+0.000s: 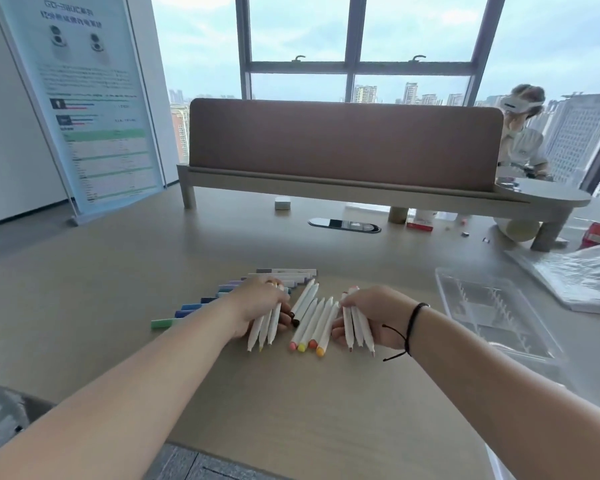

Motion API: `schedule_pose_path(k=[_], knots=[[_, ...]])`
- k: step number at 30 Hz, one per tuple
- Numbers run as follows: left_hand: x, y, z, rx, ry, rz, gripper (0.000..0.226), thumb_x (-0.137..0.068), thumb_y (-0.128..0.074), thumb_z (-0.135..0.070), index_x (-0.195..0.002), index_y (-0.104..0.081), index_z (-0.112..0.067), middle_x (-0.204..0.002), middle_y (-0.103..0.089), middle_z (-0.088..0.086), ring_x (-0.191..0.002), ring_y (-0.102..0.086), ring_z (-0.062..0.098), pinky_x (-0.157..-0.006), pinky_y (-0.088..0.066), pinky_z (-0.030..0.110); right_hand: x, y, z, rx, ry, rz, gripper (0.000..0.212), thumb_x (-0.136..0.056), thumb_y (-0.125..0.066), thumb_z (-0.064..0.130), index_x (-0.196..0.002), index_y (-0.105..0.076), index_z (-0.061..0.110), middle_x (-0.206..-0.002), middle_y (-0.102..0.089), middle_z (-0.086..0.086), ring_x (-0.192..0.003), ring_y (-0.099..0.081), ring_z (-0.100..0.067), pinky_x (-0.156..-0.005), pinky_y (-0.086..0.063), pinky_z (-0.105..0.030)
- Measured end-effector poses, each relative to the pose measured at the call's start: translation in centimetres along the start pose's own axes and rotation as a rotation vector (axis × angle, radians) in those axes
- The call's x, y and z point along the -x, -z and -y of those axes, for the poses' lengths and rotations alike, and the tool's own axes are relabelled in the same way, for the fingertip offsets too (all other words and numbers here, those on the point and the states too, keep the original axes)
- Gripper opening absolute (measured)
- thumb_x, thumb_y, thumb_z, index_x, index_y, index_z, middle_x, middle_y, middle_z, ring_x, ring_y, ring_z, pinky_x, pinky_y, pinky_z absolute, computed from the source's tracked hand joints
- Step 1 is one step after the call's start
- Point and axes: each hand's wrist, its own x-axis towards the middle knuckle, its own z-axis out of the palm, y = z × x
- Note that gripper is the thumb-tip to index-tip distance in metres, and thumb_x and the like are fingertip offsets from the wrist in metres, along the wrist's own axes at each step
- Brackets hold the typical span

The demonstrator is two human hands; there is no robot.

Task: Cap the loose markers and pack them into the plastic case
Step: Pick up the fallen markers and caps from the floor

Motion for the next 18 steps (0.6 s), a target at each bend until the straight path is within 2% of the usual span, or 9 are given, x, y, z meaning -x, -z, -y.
schedule_pose_path(k=[2, 4, 6, 8, 11, 13, 15, 18], knots=[[-0.1, -0.2, -0.4, -0.093, -0.017, -0.026, 0.042, -0.089, -0.06, -0.003, -0.128, -0.049, -0.014, -0.09, -0.066, 0.018, -0.072, -0.066, 0.026, -0.08, -0.059, 0.046, 0.1, -0.2, 0.3, 0.051, 0.05, 0.015, 0.019, -0.102, -0.043, 0.004, -0.103, -0.057, -0.009, -0.09, -0.06, -0.024, -0.071, -0.062, -0.033, -0.069, -0.059, -0.042], [-0.2, -0.3, -0.8, -0.307, -0.067, -0.068, 0.059, -0.082, -0.064, -0.01, -0.139, -0.047, -0.014, -0.116, -0.062, 0.016, -0.097, -0.064, 0.029, -0.09, -0.056, 0.041, 0.3, 0.1, 0.7, 0.13, 0.099, -0.056, 0.016, -0.1, -0.048, 0.003, -0.101, -0.061, -0.006, -0.088, -0.064, -0.022, -0.073, -0.065, -0.032, -0.073, -0.059, -0.043], [0.3, -0.4, -1.4, -0.542, -0.122, -0.133, 0.06, -0.09, -0.057, -0.014, -0.148, -0.039, -0.017, -0.143, -0.046, 0.009, -0.117, -0.053, 0.026, -0.096, -0.048, 0.032, 0.5, 0.5, 0.9, 0.225, 0.102, -0.128, 0.011, -0.097, -0.055, 0.005, -0.098, -0.063, -0.002, -0.087, -0.068, -0.019, -0.072, -0.068, -0.03, -0.075, -0.061, -0.043], [0.5, -0.5, -1.6, -0.636, -0.163, -0.14, 0.055, -0.095, -0.048, -0.013, -0.149, -0.037, -0.016, -0.15, -0.04, 0.008, -0.126, -0.05, 0.027, -0.101, -0.045, 0.033, 0.9, 0.8, 1.0, 0.33, 0.085, -0.146, 0.012, -0.097, -0.057, 0.01, -0.099, -0.063, 0.0, -0.094, -0.07, -0.021, -0.075, -0.071, -0.03, -0.079, -0.061, -0.044], [1.5, -0.4, -1.6, -0.726, -0.208, -0.115, 0.04, -0.095, -0.046, -0.009, -0.135, -0.05, -0.015, -0.137, -0.049, 0.013, -0.121, -0.052, 0.026, -0.103, -0.045, 0.036, 1.7, 0.8, 1.1, 0.511, 0.123, -0.112, 0.009, -0.097, -0.058, 0.014, -0.1, -0.058, 0.006, -0.093, -0.067, -0.016, -0.069, -0.071, -0.023, -0.074, -0.06, -0.039], [2.0, 0.0, -1.2, -0.779, -0.235, -0.119, 0.033, -0.094, -0.048, -0.009, -0.125, -0.057, -0.016, -0.127, -0.055, 0.01, -0.115, -0.054, 0.025, -0.097, -0.047, 0.032, 2.0, 0.7, 1.2, 0.622, 0.162, -0.102, 0.012, -0.097, -0.06, 0.017, -0.105, -0.056, 0.009, -0.099, -0.064, -0.015, -0.073, -0.07, -0.023, -0.074, -0.061, -0.039], [2.6, 0.7, -0.8, -0.819, -0.271, -0.141, 0.036, -0.093, -0.051, -0.014, -0.128, -0.058, -0.019, -0.128, -0.058, 0.002, -0.115, -0.055, 0.022, -0.09, -0.044, 0.027, 2.3, 0.2, 1.3, 0.761, 0.207, -0.141, 0.017, -0.097, -0.061, 0.022, -0.106, -0.06, 0.008, -0.098, -0.066, -0.014, -0.074, -0.069, -0.023, -0.074, -0.062, -0.04], [4.0, 2.0, -0.2, -0.807, -0.355, -0.184, 0.027, -0.093, -0.053, -0.02, -0.117, -0.064, -0.022, -0.115, -0.063, -0.004, -0.102, -0.058, 0.017, -0.087, -0.047, 0.028, 3.3, -1.6, 1.8, 1.064, 0.369, -0.237, 0.019, -0.095, -0.06, 0.032, -0.098, -0.064, 0.014, -0.087, -0.07, -0.007, -0.077, -0.071, -0.023, -0.073, -0.061, -0.039]])
